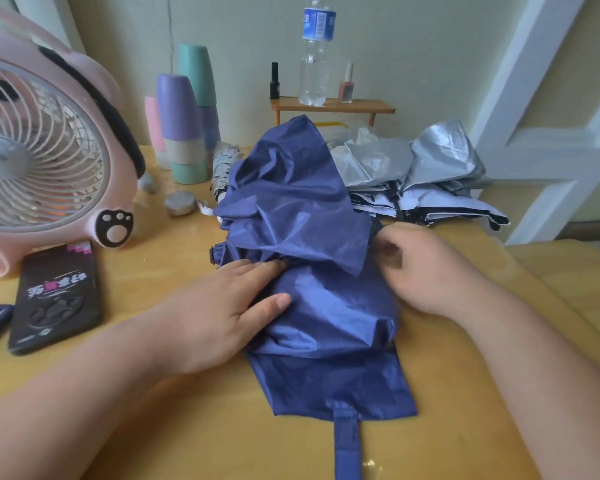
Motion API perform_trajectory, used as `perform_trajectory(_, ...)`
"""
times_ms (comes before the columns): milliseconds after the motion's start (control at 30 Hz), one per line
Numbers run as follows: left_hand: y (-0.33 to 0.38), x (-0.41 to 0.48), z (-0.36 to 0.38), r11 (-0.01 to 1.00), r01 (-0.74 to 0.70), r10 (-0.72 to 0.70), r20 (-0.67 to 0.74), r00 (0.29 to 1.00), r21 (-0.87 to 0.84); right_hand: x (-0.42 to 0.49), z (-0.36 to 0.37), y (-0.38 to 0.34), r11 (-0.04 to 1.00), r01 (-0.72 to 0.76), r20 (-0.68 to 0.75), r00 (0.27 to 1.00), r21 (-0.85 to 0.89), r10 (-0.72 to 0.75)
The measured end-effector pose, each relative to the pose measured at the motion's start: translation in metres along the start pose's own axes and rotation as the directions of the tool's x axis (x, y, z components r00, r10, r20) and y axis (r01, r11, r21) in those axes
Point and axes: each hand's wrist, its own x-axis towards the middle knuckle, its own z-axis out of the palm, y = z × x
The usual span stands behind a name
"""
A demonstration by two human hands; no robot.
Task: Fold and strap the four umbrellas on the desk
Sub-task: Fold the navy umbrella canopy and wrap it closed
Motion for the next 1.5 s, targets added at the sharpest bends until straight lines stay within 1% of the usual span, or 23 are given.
perform_trajectory(33,0.0,0.0,0.0,1.0,-0.004,0.004,0.008,1.0,-0.015,-0.005,-0.007,-0.002,1.0,-0.019,-0.024,1.0,0.016,0.02)
perform_trajectory(67,0.0,-0.001,-0.001,0.999,-0.006,0.007,0.011,1.0,-0.038,-0.013,-0.015,-0.005,0.997,-0.068,-0.021,0.997,0.043,0.069)
perform_trajectory(133,0.001,-0.003,-0.003,0.997,-0.008,0.009,0.017,1.0,-0.083,-0.031,-0.032,-0.011,0.978,-0.174,0.065,0.984,0.115,0.168)
perform_trajectory(167,0.001,-0.004,-0.004,0.996,-0.015,0.017,0.023,1.0,-0.09,-0.042,-0.038,-0.015,0.967,-0.203,0.1,0.977,0.153,0.189)
perform_trajectory(200,0.002,-0.004,-0.004,0.996,-0.028,0.031,0.03,0.999,-0.083,-0.054,-0.042,-0.019,0.957,-0.202,0.111,0.977,0.206,0.182)
perform_trajectory(300,0.005,-0.004,-0.003,0.997,-0.074,0.076,0.051,0.996,-0.032,-0.088,-0.033,-0.033,0.909,-0.098,0.101,0.993,0.405,0.062)
perform_trajectory(400,0.008,-0.006,0.0,0.994,-0.108,0.104,0.093,0.99,0.034,-0.104,-0.007,-0.039,0.883,-0.011,0.05,0.999,0.47,-0.014)
perform_trajectory(500,0.009,-0.008,0.0,0.989,-0.136,0.127,0.134,0.983,0.064,-0.108,0.003,-0.036,0.801,0.034,-0.1,0.995,0.598,0.032)
perform_trajectory(533,0.008,-0.008,0.0,0.987,-0.144,0.134,0.138,0.981,0.071,-0.11,0.0,-0.034,0.767,0.048,-0.125,0.991,0.639,0.042)
perform_trajectory(600,0.007,-0.009,0.0,0.985,-0.15,0.137,0.145,0.98,0.08,-0.114,-0.005,-0.029,0.717,0.049,-0.12,0.991,0.695,0.05)
perform_trajectory(733,0.007,-0.01,0.001,0.978,-0.183,0.169,0.124,0.978,0.105,-0.123,0.0,-0.02,0.717,-0.084,0.001,0.993,0.692,0.115)
perform_trajectory(800,0.005,-0.009,0.001,0.979,-0.179,0.168,0.11,0.98,0.095,-0.124,0.002,-0.025,0.684,-0.098,0.039,0.994,0.723,0.102)
perform_trajectory(833,0.004,-0.009,0.002,0.98,-0.177,0.168,0.103,0.98,0.088,-0.124,0.002,-0.028,0.681,-0.084,0.035,0.996,0.727,0.087)
perform_trajectory(1000,-0.002,-0.006,0.007,0.98,-0.184,0.176,0.094,0.98,0.081,-0.121,0.013,-0.033,0.82,0.046,-0.156,0.986,0.571,0.054)
perform_trajectory(1100,-0.005,-0.005,0.008,0.985,-0.171,0.168,0.087,0.982,0.034,-0.117,0.017,-0.029,0.83,0.115,-0.252,0.967,0.545,0.032)
perform_trajectory(1133,-0.006,-0.005,0.008,0.984,-0.174,0.171,0.084,0.982,0.034,-0.116,0.017,-0.028,0.826,0.124,-0.262,0.965,0.55,0.029)
perform_trajectory(1200,-0.008,-0.004,0.009,0.978,-0.196,0.191,0.075,0.979,0.067,-0.115,0.018,-0.026,0.81,0.101,-0.227,0.973,0.578,0.041)
perform_trajectory(1267,-0.01,-0.004,0.012,0.968,-0.234,0.227,0.073,0.971,0.096,-0.118,0.015,-0.025,0.787,0.062,-0.155,0.987,0.614,0.044)
perform_trajectory(1333,-0.014,-0.002,0.013,0.966,-0.241,0.234,0.079,0.969,0.09,-0.121,0.012,-0.025,0.762,0.03,-0.069,0.997,0.646,0.02)
perform_trajectory(1367,-0.016,-0.002,0.013,0.968,-0.236,0.229,0.084,0.97,0.084,-0.122,0.011,-0.024,0.766,0.021,-0.05,0.999,0.643,0.015)
perform_trajectory(1433,-0.017,0.0,0.014,0.969,-0.232,0.224,0.086,0.971,0.084,-0.123,0.01,-0.021,0.79,0.014,-0.062,0.998,0.613,0.031)
perform_trajectory(1500,-0.018,0.0,0.015,0.966,-0.24,0.233,0.078,0.969,0.098,-0.125,0.009,-0.018,0.782,0.001,-0.066,0.996,0.623,0.051)
